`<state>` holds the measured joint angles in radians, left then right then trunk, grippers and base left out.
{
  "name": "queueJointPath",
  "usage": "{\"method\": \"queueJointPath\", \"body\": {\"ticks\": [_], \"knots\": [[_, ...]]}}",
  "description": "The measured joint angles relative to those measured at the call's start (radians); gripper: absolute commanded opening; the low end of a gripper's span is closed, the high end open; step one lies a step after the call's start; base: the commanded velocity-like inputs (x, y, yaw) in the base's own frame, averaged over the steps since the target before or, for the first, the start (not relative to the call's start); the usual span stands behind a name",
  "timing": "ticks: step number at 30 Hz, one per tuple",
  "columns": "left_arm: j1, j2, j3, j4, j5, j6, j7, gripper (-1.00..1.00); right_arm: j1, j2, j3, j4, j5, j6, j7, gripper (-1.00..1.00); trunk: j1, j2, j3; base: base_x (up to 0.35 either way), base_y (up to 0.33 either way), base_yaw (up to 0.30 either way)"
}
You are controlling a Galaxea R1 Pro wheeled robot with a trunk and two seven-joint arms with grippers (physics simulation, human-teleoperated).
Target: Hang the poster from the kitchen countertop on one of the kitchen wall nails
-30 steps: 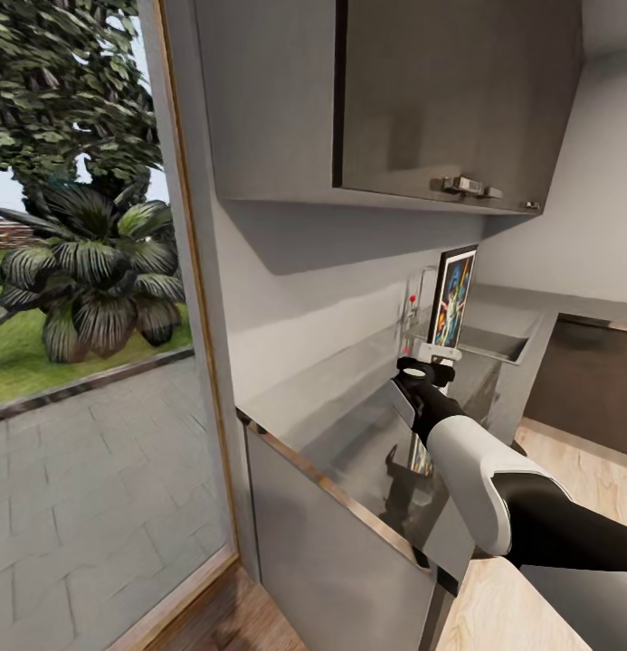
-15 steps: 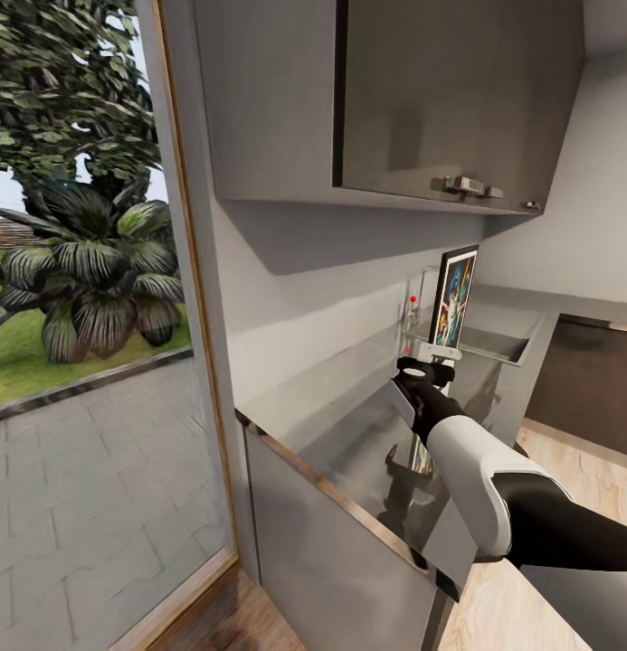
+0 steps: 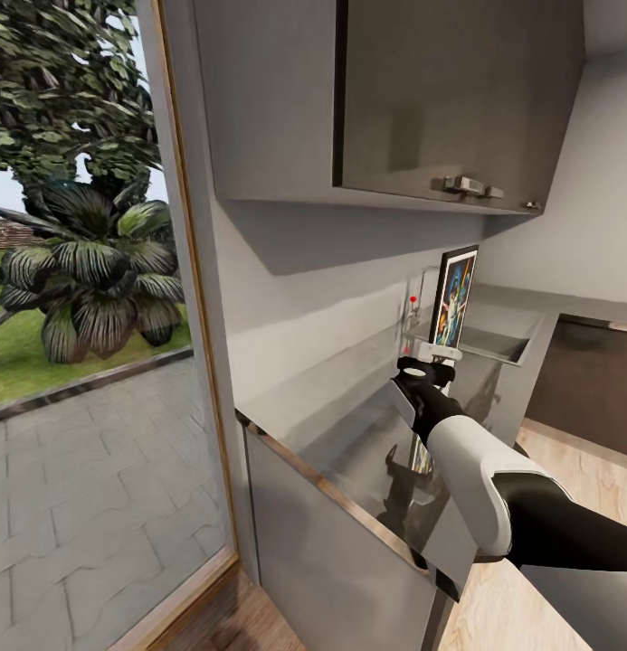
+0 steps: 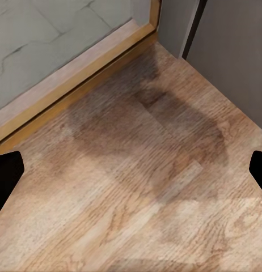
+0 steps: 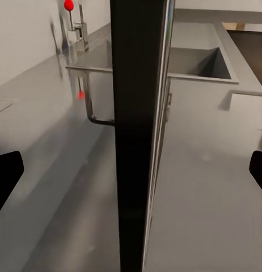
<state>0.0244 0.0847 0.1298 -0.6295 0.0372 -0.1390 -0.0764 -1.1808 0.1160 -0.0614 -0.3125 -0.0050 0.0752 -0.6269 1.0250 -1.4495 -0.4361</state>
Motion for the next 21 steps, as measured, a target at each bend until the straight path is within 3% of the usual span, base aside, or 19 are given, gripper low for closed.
{"method": "queueJointPath", "body": {"ticks": [21], "knots": [[0.000, -0.001, -0.001, 0.000, 0.000, 0.000, 0.000, 1.00, 0.000, 0.000, 0.000, -0.003, 0.000, 0.000, 0.000, 1.00, 0.000, 0.000, 0.000, -0.001, 0.000, 0.000]]}}
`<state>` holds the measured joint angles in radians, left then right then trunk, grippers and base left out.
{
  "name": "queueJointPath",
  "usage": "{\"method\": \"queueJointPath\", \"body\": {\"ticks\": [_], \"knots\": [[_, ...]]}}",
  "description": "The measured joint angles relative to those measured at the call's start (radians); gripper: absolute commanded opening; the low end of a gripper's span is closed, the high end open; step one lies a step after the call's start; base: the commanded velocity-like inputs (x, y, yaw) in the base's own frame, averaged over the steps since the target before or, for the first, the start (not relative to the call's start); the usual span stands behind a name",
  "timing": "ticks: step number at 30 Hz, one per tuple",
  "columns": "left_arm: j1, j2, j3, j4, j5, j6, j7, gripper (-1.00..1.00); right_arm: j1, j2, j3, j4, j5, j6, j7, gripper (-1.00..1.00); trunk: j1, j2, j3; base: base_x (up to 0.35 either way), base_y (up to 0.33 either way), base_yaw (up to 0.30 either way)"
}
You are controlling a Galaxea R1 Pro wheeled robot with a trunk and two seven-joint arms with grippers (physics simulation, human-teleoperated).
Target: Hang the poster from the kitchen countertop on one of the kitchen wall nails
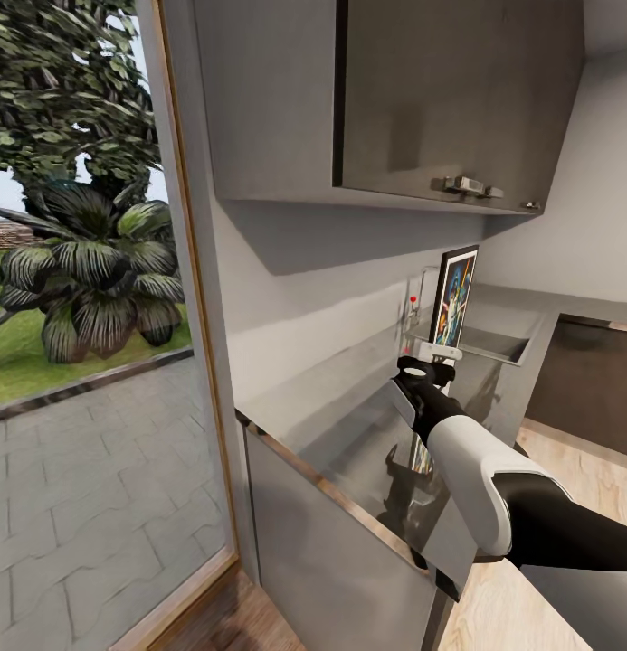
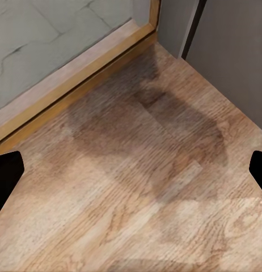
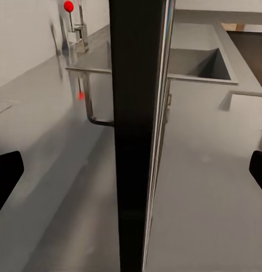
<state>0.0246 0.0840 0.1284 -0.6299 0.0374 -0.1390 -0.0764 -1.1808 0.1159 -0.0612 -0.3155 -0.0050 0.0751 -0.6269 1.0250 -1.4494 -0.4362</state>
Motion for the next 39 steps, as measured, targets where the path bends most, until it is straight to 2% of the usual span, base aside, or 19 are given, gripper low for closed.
{"method": "queueJointPath", "body": {"ticks": [24, 25, 39], "knots": [[0.000, 0.000, 0.001, -0.001, 0.000, 0.000, 0.000, 1.00, 0.000, 0.001, 0.000, 0.001, 0.000, 0.001, 0.000, 1.00, 0.000, 0.000, 0.000, -0.012, 0.000, 0.000], [0.000, 0.000, 0.001, -0.001, 0.000, 0.000, 0.000, 1.00, 0.000, 0.001, 0.000, 0.001, 0.000, 0.001, 0.000, -1.00, 0.000, 0.000, 0.000, 0.000, 0.000, 0.000], [0.000, 0.000, 0.000, -0.001, 0.000, 0.000, 0.000, 1.00, 0.000, 0.001, 0.001, 0.001, 0.002, 0.003, 0.001, -1.00, 0.000, 0.000, 0.000, 0.000, 0.000, 0.000]]}}
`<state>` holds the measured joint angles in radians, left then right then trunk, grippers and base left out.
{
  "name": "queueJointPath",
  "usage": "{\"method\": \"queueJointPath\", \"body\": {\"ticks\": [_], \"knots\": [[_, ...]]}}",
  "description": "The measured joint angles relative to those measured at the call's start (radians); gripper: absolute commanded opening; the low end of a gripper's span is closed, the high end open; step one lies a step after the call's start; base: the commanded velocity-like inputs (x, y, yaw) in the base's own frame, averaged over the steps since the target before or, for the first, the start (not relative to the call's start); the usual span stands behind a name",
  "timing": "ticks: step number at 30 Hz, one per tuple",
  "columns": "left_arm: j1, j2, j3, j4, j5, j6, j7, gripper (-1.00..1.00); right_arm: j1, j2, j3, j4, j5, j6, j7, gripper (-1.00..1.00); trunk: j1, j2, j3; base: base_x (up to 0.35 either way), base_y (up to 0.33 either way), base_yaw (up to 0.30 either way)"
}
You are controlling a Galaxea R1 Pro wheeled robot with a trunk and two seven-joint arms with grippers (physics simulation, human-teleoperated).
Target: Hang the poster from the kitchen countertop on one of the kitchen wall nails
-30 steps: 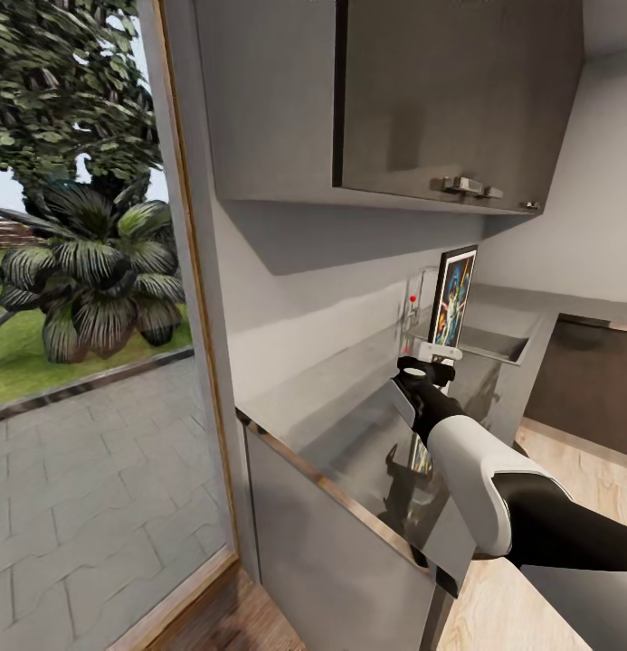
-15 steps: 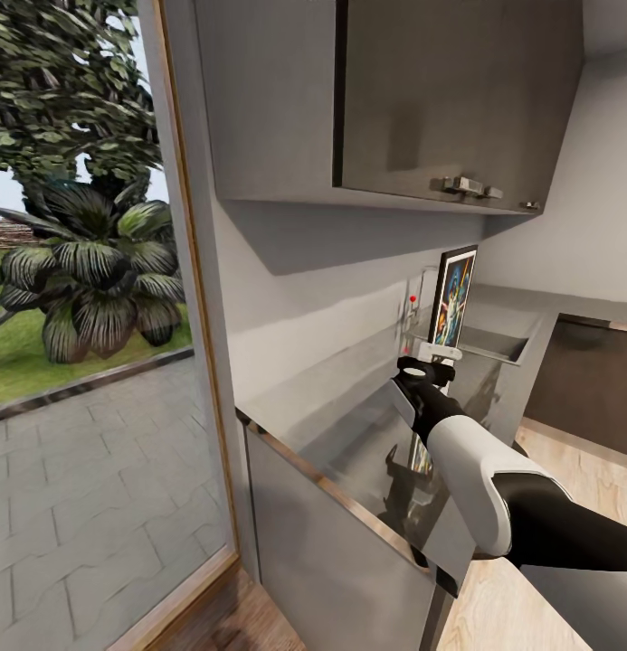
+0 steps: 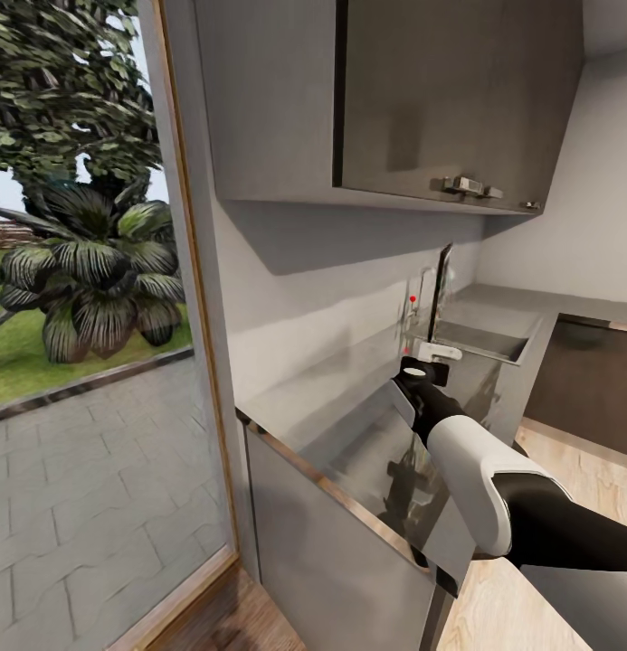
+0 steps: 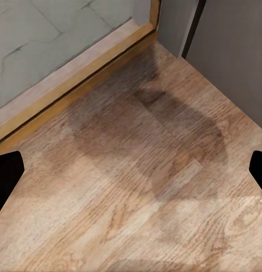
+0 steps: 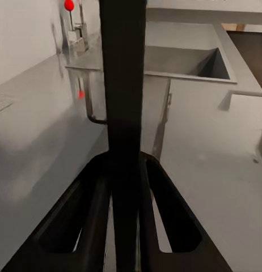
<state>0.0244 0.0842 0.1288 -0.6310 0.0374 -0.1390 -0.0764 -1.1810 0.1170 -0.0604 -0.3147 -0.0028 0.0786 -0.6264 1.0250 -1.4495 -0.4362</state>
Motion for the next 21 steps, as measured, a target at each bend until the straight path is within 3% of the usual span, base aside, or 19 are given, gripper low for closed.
{"method": "queueJointPath", "body": {"ticks": [21], "knots": [[0.000, 0.000, 0.001, -0.001, 0.000, 0.000, 0.000, 1.00, 0.000, 0.000, -0.001, -0.002, -0.002, -0.002, -0.003, -1.00, 0.000, 0.000, 0.001, 0.000, 0.000, 0.000]]}}
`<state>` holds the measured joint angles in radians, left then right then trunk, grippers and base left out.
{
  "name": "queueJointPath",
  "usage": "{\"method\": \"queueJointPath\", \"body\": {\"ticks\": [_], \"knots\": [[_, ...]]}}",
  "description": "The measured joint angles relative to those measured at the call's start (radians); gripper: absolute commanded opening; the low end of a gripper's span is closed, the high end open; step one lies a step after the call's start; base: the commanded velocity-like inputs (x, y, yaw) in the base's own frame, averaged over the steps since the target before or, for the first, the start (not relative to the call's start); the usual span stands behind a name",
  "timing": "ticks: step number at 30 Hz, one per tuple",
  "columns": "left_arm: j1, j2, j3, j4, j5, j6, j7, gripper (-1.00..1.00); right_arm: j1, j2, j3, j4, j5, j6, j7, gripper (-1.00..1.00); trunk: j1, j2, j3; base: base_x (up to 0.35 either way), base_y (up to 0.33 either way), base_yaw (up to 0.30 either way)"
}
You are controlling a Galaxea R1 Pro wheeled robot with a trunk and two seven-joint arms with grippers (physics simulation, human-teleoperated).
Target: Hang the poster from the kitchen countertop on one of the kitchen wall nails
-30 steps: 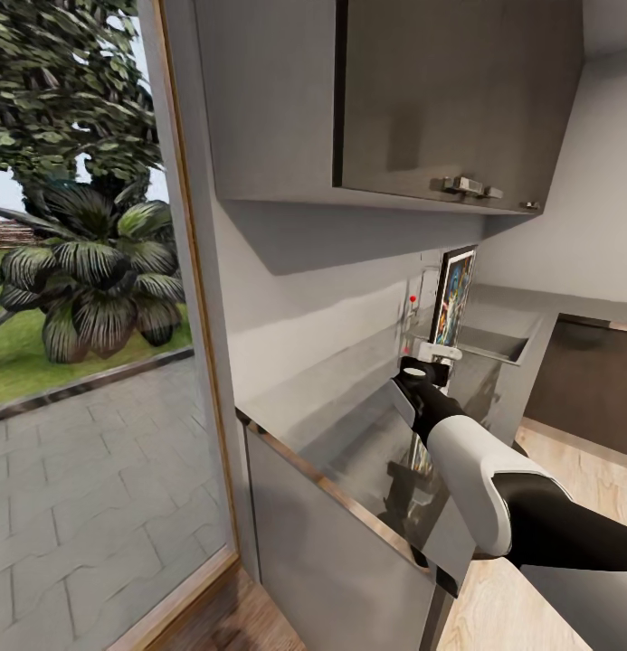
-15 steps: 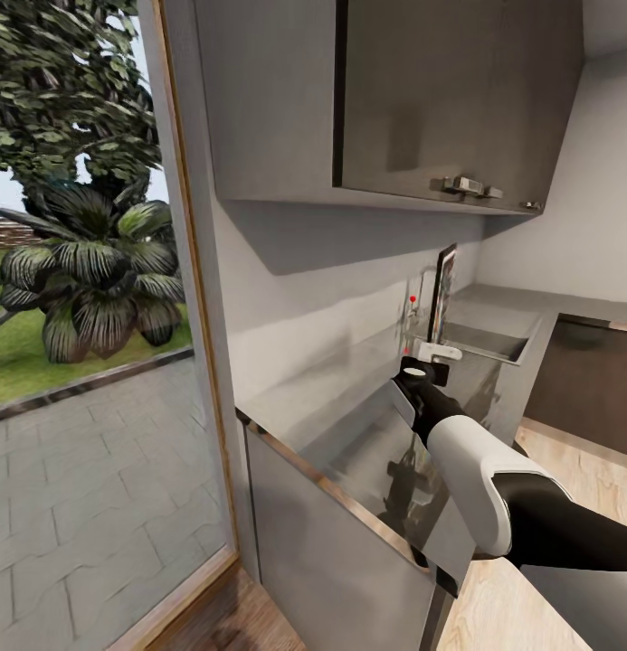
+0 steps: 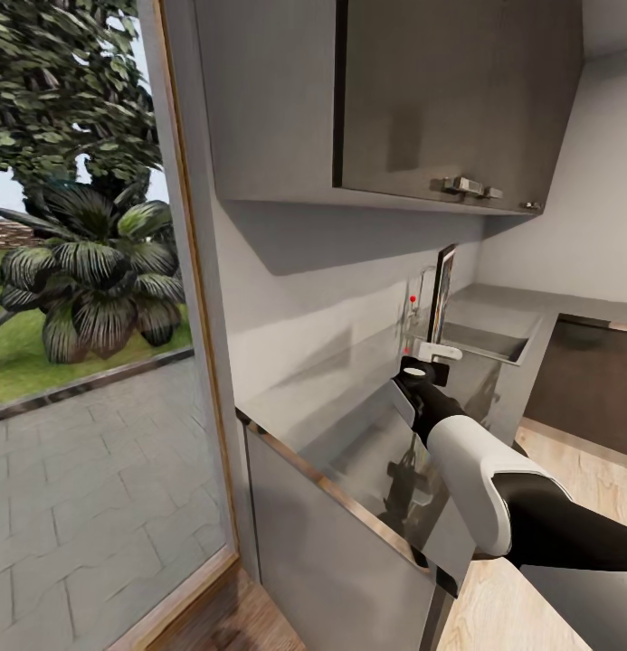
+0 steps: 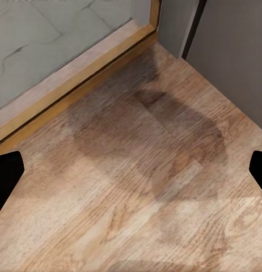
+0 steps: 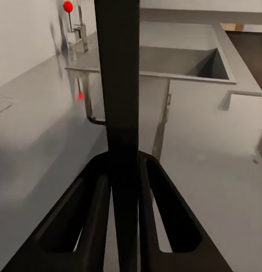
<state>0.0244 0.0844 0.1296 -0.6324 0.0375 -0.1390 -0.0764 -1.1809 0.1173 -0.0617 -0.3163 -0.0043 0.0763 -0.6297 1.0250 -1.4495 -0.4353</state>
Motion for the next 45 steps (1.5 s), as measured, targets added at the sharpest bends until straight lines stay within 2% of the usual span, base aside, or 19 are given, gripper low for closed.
{"method": "queueJointPath", "body": {"ticks": [31, 45], "knots": [[0.000, 0.000, 0.000, 0.000, 0.000, 0.000, 0.000, 1.00, 0.000, 0.000, -0.001, -0.030, 0.001, 0.000, -0.001, -1.00, 0.000, 0.000, 0.018, -0.024, -0.008, 0.000], [0.000, 0.000, 0.000, 0.000, -0.001, 0.000, 0.000, 1.00, 0.008, 0.001, -0.002, -0.040, 0.000, -0.002, 0.000, -1.00, 0.001, 0.000, 0.018, -0.301, 0.000, 0.000]]}}
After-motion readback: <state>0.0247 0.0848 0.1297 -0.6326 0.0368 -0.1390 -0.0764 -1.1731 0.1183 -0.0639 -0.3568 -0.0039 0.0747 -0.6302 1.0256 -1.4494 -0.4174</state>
